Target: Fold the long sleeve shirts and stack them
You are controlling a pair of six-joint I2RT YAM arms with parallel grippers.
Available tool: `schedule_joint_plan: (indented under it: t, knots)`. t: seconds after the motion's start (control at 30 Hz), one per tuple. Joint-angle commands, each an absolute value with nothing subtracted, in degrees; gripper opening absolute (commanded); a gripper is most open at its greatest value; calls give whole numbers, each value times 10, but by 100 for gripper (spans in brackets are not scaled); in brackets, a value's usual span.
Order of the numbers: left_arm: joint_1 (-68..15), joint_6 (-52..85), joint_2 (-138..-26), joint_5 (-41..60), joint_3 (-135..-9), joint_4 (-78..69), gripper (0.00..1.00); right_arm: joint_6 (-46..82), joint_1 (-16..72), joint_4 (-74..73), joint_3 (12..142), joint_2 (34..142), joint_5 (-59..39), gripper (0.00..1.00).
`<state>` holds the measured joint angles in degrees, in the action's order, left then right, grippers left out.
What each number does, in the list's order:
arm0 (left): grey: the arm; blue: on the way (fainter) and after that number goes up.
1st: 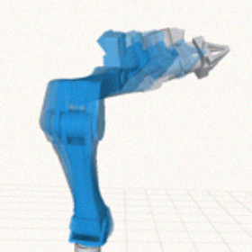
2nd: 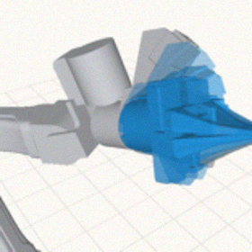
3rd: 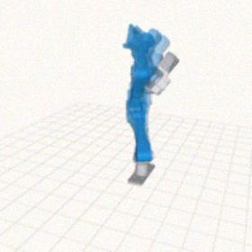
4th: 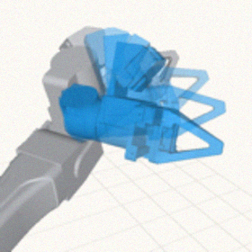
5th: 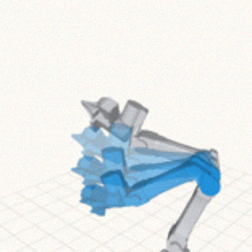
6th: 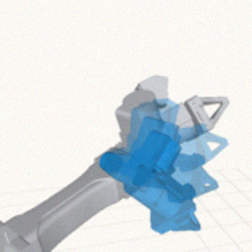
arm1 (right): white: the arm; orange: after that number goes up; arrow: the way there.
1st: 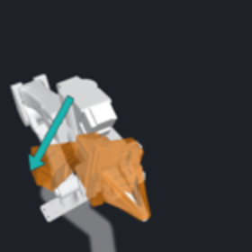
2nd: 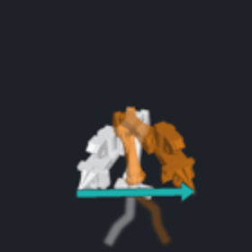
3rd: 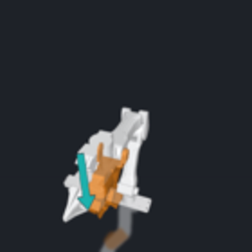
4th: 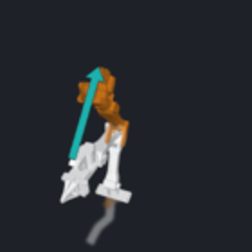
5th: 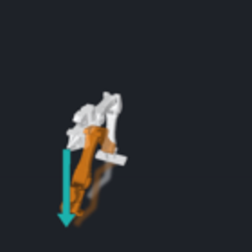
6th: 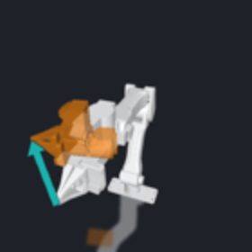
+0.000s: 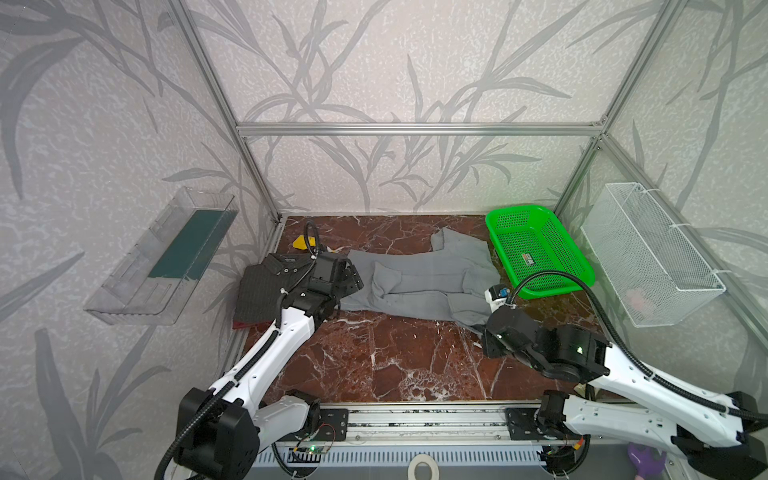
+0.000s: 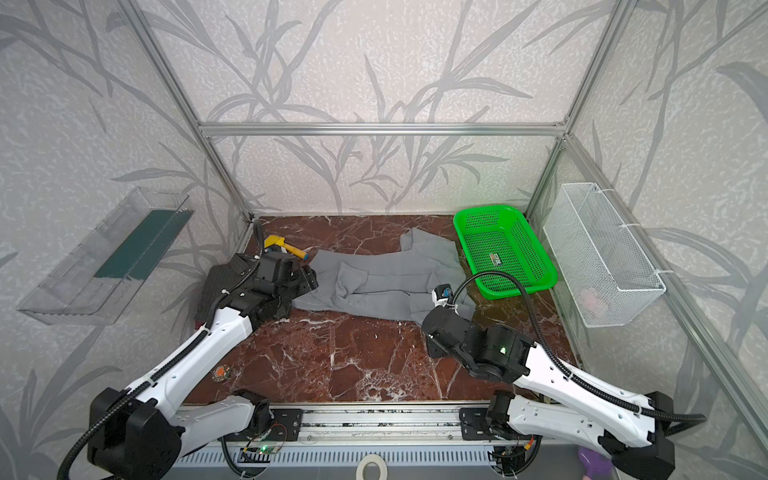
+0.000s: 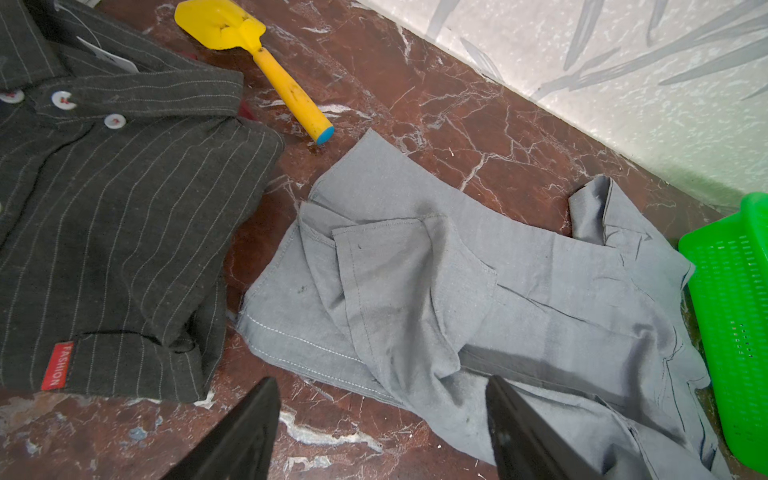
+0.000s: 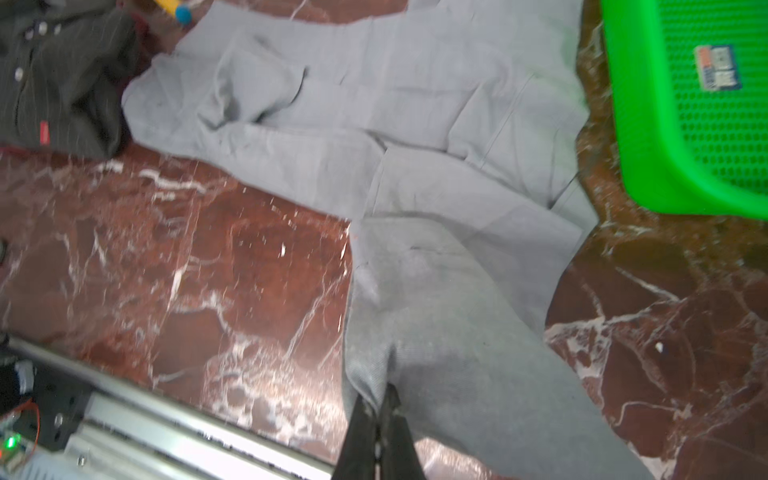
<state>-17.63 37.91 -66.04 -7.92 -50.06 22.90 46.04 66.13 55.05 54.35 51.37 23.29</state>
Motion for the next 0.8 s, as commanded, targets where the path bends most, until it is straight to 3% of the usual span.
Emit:
schedule_joint_plan:
  t: [0.0, 0.23, 0.4, 0.57, 0.77]
  knots:
    - [-178, 400, -647, -99, -490, 251, 78, 583, 762, 645, 534, 505, 275, 0]
    - [-178, 412, -616, -131, -472, 262, 78, 659, 964, 709, 568, 564, 238, 0]
    - [-178, 435, -622, -143, -469, 265, 78, 633, 971, 644, 511, 576, 61, 0]
    - [-184, 461, -662, -142, -496, 257, 79, 649, 971, 672, 476, 500, 58, 0]
    - [-229, 449, -766, -200, -594, 274, 79, 610, 971, 720, 501, 541, 61, 0]
